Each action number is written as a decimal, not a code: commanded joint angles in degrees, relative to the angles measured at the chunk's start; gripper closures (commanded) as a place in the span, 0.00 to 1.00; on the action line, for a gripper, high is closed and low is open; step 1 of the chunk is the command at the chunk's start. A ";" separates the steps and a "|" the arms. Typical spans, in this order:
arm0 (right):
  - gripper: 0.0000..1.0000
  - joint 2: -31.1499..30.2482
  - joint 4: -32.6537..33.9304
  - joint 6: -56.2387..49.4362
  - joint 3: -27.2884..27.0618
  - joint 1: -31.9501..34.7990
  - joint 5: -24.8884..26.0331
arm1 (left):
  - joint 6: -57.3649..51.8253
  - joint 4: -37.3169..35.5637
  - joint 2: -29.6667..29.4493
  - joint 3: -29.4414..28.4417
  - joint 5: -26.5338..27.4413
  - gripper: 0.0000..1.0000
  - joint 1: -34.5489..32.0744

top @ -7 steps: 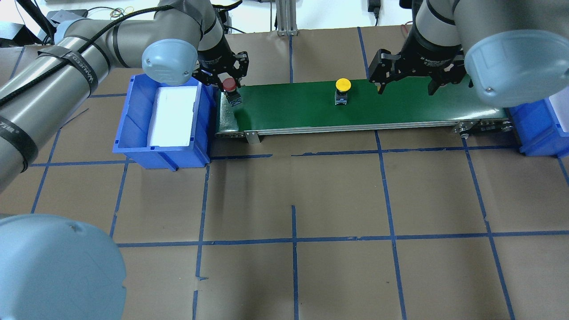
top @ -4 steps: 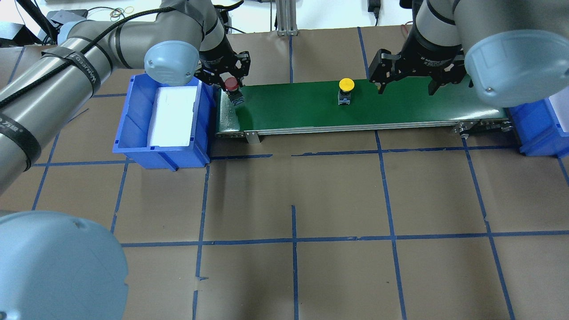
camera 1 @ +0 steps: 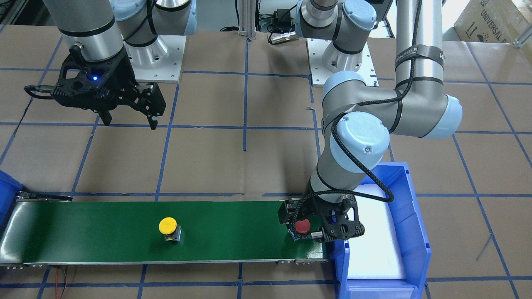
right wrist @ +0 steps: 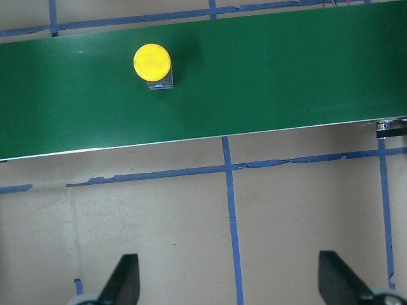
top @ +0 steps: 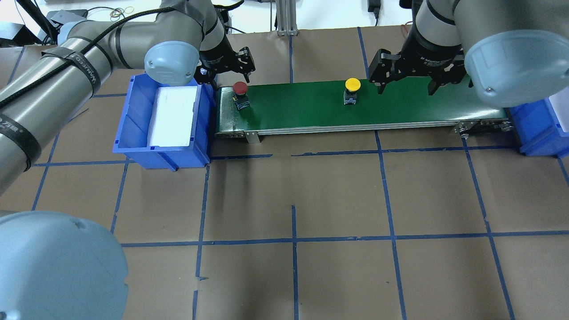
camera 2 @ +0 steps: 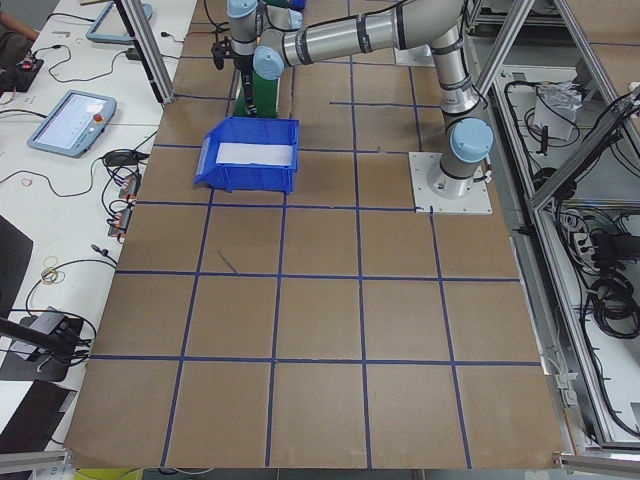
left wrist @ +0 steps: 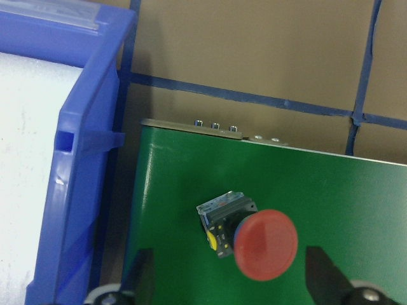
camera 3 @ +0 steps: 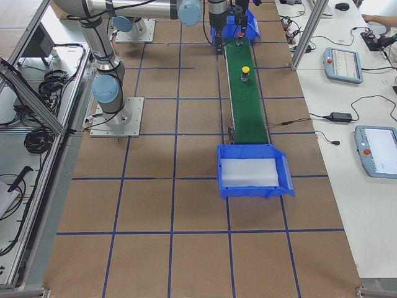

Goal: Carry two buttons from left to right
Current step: 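Raise the left gripper while the right gripper moves toward the far bin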

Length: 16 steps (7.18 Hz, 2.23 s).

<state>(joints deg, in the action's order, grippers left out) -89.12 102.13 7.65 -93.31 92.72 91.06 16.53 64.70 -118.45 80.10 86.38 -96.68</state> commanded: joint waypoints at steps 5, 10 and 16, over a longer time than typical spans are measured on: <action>0.00 0.00 -0.09 0.00 -0.03 0.26 0.08 | -8.09 13.13 12.68 1.36 2.91 0.00 5.43; 0.00 5.34 1.76 -3.49 3.39 -7.35 -0.97 | -10.12 19.94 21.94 5.67 2.82 0.00 12.56; 0.00 26.08 2.81 -14.05 20.08 -16.52 -0.36 | -9.94 22.23 24.58 4.63 2.47 0.00 12.57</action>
<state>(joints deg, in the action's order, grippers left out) -66.46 104.82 -5.15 -75.90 76.88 90.60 6.52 86.66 -94.25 85.00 88.89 -84.17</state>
